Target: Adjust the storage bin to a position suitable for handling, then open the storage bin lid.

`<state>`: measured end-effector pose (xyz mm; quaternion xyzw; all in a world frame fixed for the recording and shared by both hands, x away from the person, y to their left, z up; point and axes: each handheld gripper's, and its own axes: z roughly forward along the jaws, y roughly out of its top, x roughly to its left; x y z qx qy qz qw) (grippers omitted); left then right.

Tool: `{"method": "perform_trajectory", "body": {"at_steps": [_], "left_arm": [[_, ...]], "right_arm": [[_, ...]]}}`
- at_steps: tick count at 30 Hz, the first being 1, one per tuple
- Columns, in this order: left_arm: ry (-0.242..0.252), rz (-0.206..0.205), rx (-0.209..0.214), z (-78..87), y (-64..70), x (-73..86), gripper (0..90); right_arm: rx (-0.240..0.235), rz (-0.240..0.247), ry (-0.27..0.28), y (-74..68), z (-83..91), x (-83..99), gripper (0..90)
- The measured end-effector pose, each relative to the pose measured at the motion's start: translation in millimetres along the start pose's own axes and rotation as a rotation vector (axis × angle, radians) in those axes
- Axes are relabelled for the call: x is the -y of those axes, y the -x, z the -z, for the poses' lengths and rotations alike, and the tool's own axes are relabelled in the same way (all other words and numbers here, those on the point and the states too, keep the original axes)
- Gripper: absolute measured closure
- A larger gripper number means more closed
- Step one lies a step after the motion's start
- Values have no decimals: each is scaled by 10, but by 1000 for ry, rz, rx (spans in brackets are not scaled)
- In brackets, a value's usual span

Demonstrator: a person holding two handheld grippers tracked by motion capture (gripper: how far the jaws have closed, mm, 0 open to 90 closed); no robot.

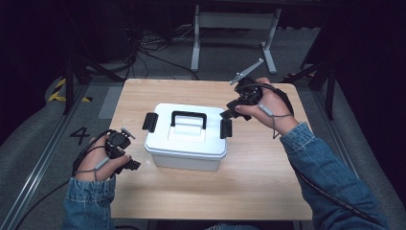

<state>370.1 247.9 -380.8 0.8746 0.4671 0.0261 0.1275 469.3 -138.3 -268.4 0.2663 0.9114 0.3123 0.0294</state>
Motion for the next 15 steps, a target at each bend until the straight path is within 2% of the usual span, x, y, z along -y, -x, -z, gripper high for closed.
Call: {"method": "perform_trajectory", "body": {"at_steps": [7, 9, 11, 15], "left_arm": [[-6, -13, 0, -1, -10, -13, 259], [2, -18, -16, 4, -16, -20, 258], [-7, -7, 1, -5, -5, -22, 258], [-7, -10, 2, -9, -6, -26, 258]], "right_arm": [[-5, 36, 3, -30, -154, -159, 453], [-9, 39, 2, -38, -201, -198, 451], [-14, 37, 4, -47, -243, -233, 448], [-14, 42, 5, -47, -304, -280, 437]]}}
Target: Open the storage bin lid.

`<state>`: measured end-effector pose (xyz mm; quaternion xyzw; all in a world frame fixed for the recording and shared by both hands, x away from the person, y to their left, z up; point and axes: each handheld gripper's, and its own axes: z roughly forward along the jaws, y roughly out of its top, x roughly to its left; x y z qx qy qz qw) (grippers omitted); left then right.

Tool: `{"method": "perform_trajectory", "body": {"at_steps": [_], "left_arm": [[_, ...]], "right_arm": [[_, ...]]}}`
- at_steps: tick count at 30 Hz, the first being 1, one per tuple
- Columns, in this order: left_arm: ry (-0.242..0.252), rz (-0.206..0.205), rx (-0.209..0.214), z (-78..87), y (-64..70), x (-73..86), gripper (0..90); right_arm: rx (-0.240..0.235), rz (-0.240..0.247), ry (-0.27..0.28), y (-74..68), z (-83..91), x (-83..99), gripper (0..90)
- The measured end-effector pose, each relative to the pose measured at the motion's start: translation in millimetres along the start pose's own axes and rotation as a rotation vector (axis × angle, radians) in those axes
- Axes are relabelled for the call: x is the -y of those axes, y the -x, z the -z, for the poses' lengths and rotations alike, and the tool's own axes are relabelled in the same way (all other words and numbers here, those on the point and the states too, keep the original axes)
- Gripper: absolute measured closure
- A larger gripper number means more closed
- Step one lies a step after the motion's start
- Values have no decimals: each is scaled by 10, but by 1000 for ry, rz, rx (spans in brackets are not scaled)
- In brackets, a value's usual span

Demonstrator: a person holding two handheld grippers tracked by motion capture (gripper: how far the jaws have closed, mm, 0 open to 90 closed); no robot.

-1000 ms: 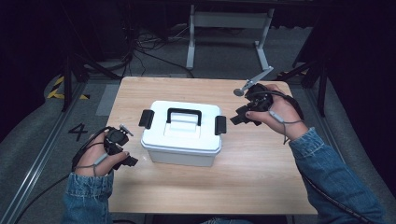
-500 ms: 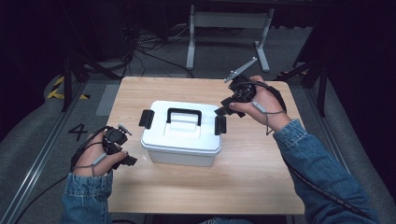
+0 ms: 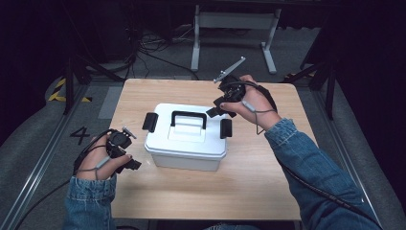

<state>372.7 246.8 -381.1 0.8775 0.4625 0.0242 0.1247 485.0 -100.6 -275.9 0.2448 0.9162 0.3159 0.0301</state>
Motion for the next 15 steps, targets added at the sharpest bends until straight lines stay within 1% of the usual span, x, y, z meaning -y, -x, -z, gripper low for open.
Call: {"method": "perform_trajectory", "body": {"at_steps": [4, 6, 10, 12, 13, 15], "left_arm": [[2, 0, 1, 0, 7, -3, 258], [-1, -8, 0, 1, 4, -7, 256], [0, -3, 0, -9, 5, -12, 250], [0, 2, -1, -13, 7, -14, 249], [2, -6, -4, -16, 2, -17, 248], [4, -9, -5, -19, 1, -18, 248]], "right_arm": [[-5, -2, -2, 6, -88, -36, 418], [-11, 14, -4, 4, -144, -49, 416], [-41, 42, -14, -13, -255, -65, 416], [-61, 52, -17, -25, -314, -71, 434], [-67, 55, -19, -31, -330, -73, 444], [-79, 62, -22, -52, -370, -81, 459]]}}
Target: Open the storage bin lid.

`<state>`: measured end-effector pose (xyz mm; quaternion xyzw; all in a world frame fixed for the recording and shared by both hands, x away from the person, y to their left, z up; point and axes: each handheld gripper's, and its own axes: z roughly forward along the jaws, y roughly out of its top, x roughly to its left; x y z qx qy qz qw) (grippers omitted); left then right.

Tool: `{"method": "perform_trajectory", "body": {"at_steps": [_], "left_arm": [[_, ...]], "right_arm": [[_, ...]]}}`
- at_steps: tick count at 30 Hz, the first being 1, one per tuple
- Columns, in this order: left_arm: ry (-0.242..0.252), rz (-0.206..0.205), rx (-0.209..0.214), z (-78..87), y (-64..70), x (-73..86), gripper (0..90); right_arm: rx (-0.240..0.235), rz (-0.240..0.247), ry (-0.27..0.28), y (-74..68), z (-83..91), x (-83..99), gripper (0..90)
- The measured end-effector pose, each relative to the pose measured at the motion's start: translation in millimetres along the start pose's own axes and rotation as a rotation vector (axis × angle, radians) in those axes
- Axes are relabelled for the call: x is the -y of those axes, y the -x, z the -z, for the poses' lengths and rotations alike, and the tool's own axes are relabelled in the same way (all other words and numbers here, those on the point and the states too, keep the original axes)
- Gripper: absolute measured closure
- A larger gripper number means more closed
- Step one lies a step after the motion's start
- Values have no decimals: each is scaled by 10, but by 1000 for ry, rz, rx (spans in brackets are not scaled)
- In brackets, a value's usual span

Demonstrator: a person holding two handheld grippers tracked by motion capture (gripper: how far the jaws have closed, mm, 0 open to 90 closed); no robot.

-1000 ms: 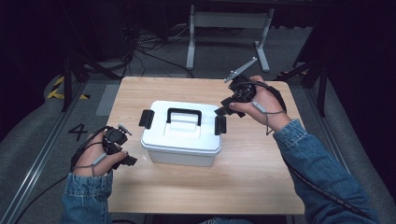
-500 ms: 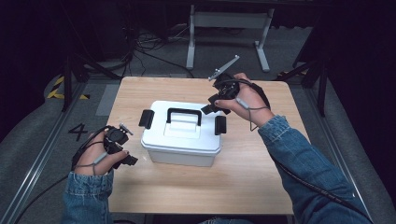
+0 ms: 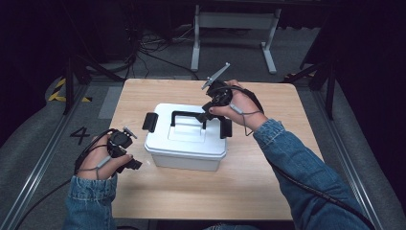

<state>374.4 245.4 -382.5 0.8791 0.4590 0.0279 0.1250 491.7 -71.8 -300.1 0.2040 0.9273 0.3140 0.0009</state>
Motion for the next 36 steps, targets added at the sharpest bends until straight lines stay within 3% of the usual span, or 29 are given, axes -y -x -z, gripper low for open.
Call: {"method": "perform_trajectory", "body": {"at_steps": [7, 13, 17, 27, 36], "left_arm": [[-3, 7, 5, -4, 7, 4, 248], [-8, 5, 6, -5, 7, 1, 248], [-6, 6, 8, -11, 6, -3, 248], [-10, 3, 7, -13, 4, -9, 247], [0, 8, 10, -16, -7, 8, 247]], "right_arm": [[0, 26, -33, -70, -99, -35, 567], [12, 89, -76, -133, -116, -52, 727], [-15, 129, -104, -161, -113, -42, 802], [-26, 193, -104, -193, -99, -45, 826], [-39, 222, -57, -225, -9, -115, 841]]}}
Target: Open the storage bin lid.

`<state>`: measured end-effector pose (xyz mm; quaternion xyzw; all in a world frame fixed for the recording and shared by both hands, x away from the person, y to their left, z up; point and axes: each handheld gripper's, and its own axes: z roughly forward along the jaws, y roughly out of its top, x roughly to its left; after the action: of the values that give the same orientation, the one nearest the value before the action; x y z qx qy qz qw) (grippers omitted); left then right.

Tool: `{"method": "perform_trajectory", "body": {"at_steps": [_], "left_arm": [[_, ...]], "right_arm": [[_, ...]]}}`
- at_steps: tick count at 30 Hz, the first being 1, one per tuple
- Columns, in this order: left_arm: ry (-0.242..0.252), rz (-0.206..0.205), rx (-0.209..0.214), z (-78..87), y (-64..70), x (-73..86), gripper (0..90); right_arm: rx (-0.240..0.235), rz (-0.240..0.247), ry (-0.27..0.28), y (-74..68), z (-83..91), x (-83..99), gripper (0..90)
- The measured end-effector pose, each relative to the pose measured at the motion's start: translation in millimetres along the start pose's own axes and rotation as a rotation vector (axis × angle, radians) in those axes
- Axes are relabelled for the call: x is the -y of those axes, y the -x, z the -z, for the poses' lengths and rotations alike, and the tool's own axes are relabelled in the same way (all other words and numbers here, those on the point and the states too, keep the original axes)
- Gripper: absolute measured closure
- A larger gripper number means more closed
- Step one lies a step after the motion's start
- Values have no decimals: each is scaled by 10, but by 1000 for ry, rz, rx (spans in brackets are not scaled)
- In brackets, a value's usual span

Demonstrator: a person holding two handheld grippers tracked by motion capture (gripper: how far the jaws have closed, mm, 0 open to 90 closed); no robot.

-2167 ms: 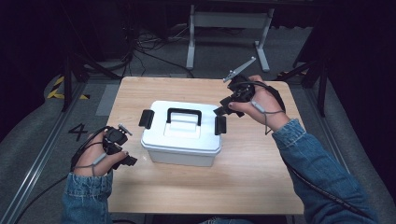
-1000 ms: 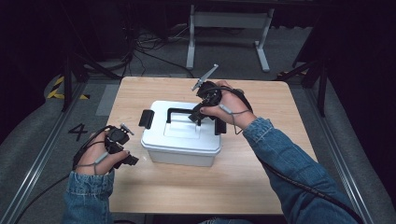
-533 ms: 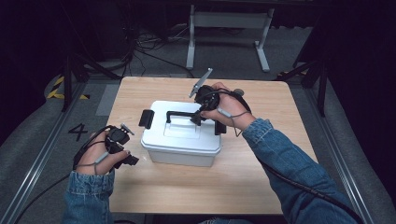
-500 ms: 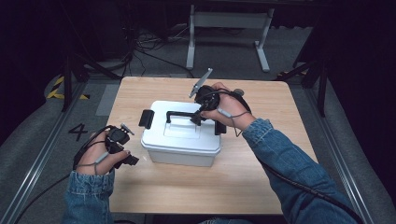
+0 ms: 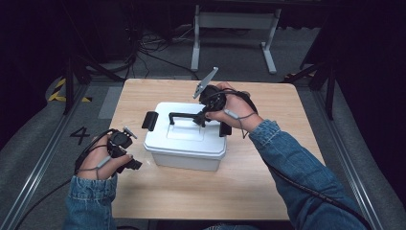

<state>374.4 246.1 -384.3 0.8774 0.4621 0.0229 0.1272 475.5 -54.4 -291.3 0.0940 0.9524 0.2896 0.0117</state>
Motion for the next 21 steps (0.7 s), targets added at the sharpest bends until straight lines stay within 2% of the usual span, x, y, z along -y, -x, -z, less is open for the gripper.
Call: {"method": "perform_trajectory", "body": {"at_steps": [3, 11, 21], "left_arm": [[-1, 10, 0, 2, 4, 5, 247], [-2, 3, 2, -3, -1, -3, 246], [-4, 1, 2, -6, -4, -18, 246]], "right_arm": [[-7, 4, 12, -3, 28, -16, 843], [-10, 9, 48, -13, 107, -54, 845], [15, 9, 103, -51, 363, -68, 845]]}}
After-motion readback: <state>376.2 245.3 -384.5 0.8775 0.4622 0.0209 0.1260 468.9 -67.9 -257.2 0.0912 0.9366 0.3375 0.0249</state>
